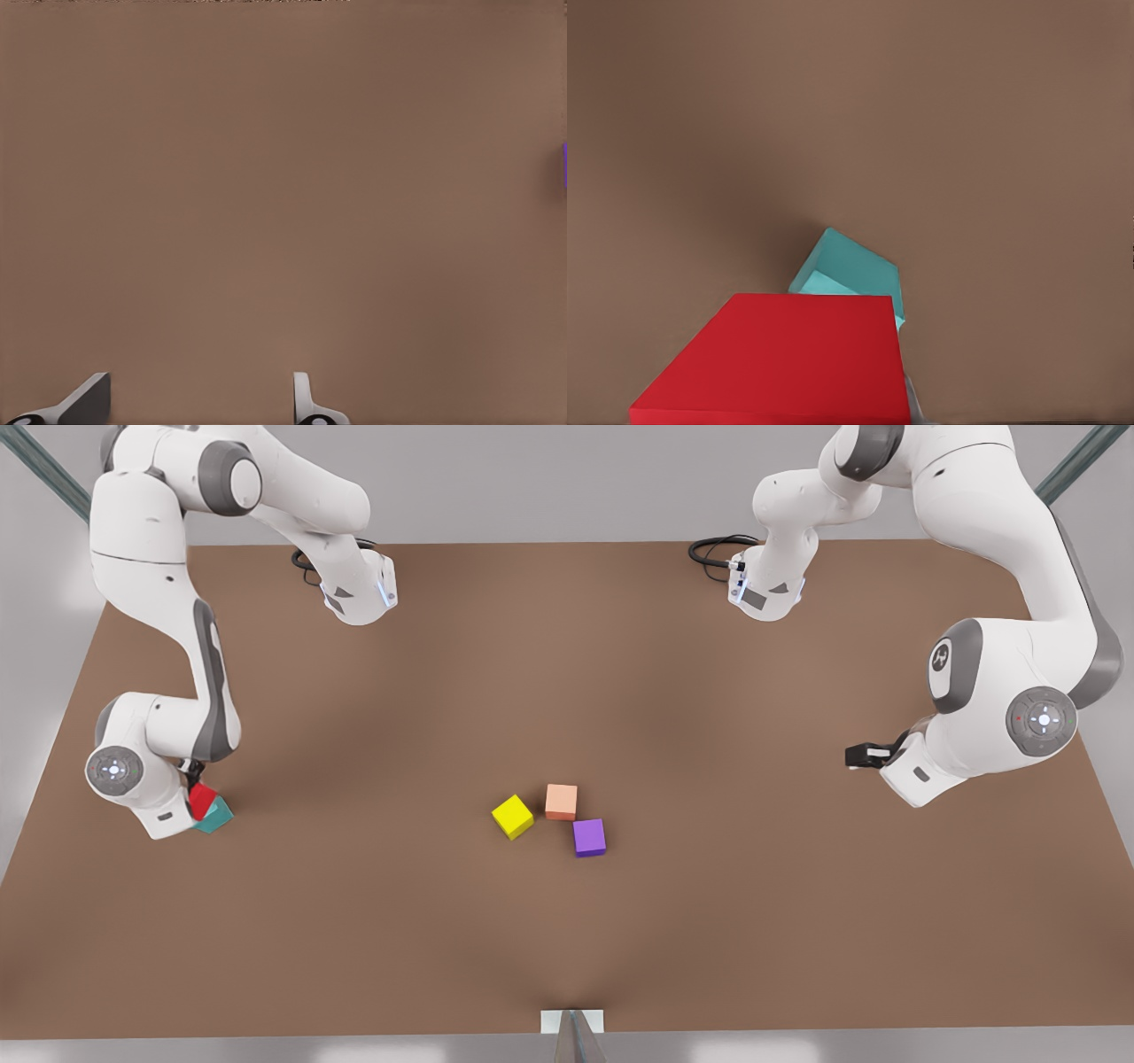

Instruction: Pick up red wooden cube and pass to hand red wooden cube and place in blue wooden cube

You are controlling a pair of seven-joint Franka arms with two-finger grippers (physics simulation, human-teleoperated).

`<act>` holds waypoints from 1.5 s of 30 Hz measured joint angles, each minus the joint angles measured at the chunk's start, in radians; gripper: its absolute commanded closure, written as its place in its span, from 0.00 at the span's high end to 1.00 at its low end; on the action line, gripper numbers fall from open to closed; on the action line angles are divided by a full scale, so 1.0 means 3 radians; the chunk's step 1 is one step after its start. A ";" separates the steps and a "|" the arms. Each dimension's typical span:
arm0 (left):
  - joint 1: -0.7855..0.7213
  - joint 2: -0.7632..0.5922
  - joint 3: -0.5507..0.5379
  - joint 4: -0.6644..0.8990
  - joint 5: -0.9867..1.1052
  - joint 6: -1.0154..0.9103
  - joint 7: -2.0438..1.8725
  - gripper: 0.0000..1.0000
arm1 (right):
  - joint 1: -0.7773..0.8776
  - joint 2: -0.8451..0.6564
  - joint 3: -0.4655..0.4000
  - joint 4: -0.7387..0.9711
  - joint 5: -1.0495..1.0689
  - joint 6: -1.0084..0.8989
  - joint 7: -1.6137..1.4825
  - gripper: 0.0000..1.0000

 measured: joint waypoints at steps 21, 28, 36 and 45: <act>0.0012 0.0000 0.0000 0.0000 -0.0007 0.0042 0.0020 1.00 | -0.0236 0.0254 0.0004 -0.0049 0.0000 0.0275 0.0824 1.00; 0.0008 0.0000 0.0000 0.0000 -0.0009 0.0043 0.0022 1.00 | -0.0233 0.0238 0.0021 -0.0021 -0.0001 0.0248 0.0960 1.00; 0.0008 0.0000 0.0000 0.0000 -0.0009 0.0043 0.0024 1.00 | -0.0165 0.0182 0.0067 0.0043 0.0090 0.0062 0.1065 1.00; 0.0010 0.0000 -0.0001 0.0000 -0.0011 0.0043 0.0025 1.00 | 0.0575 0.0461 0.0157 0.1184 0.0662 -0.0431 0.1353 1.00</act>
